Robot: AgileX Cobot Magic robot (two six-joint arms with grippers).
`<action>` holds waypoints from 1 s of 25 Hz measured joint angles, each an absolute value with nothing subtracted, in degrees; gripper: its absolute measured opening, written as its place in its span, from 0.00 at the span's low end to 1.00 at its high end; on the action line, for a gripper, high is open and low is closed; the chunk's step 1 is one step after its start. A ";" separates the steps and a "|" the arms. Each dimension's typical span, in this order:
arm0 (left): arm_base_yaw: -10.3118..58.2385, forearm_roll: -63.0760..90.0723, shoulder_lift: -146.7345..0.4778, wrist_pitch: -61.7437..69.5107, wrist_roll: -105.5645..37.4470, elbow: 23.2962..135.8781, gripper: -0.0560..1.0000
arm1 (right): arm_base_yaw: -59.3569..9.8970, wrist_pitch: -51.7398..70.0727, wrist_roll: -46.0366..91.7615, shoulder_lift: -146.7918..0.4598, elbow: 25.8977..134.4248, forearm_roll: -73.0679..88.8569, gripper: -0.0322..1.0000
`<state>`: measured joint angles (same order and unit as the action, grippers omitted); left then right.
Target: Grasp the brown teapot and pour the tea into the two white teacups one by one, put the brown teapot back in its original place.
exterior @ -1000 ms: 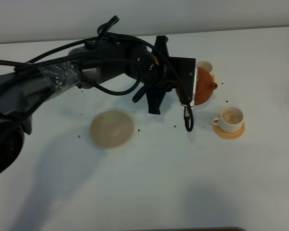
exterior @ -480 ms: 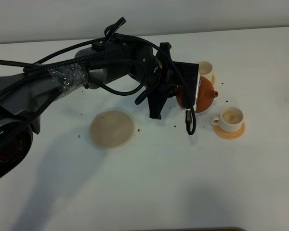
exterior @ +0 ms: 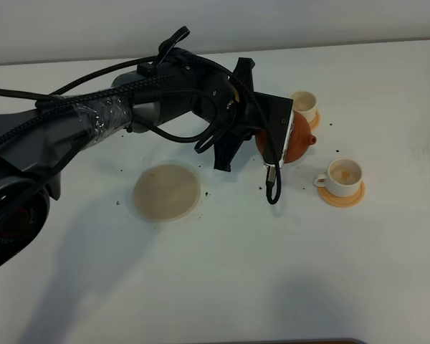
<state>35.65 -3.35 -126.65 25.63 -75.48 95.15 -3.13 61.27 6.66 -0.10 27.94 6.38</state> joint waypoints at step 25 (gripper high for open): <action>39.54 -5.54 -130.04 14.27 -80.70 95.81 0.16 | -3.13 61.27 6.71 -0.10 27.94 6.38 0.26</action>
<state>39.54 -5.54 -130.04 14.27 -80.70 95.81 -3.13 61.27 6.71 -0.10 27.94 6.38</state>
